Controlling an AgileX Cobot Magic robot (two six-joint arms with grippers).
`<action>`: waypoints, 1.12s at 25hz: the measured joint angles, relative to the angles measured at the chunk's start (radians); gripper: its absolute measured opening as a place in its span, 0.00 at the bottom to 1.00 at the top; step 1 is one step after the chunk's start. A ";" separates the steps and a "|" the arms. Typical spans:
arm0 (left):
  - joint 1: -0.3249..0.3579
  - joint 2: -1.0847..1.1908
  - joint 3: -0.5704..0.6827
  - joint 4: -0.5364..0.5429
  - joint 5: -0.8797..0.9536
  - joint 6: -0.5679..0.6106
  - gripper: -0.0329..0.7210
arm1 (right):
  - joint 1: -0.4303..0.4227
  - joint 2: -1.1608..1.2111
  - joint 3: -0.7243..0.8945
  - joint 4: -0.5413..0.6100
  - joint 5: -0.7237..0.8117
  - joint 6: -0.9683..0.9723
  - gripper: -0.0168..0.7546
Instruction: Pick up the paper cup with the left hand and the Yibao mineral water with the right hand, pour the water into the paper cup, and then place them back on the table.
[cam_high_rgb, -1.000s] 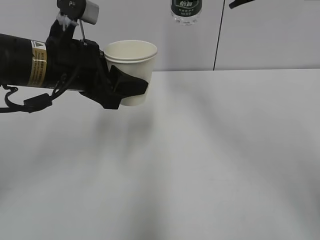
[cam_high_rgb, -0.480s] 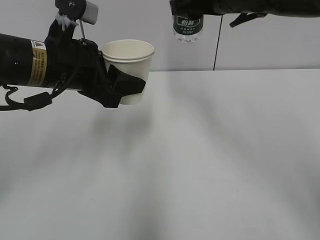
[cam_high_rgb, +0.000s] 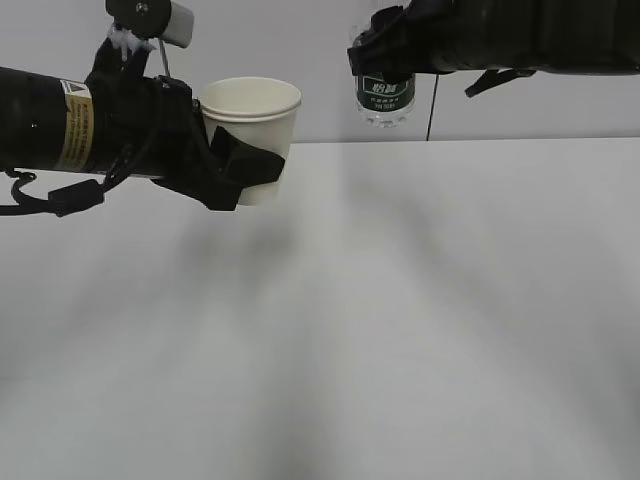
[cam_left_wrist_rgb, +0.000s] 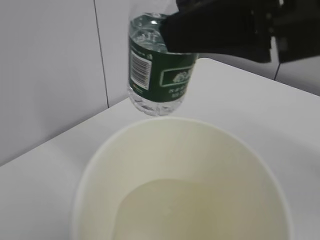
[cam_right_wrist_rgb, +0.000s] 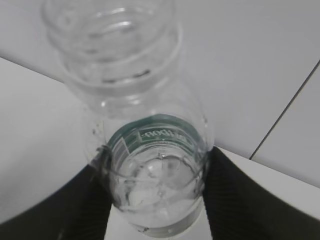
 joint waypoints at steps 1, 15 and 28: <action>0.000 0.000 0.000 -0.009 0.010 0.000 0.53 | 0.000 0.000 0.003 0.000 0.000 0.004 0.57; 0.000 0.000 0.000 -0.081 0.140 0.000 0.53 | -0.003 0.000 0.019 0.001 -0.049 0.019 0.57; 0.000 0.000 0.000 -0.089 0.152 0.000 0.53 | -0.025 0.000 0.138 0.002 -0.049 0.047 0.57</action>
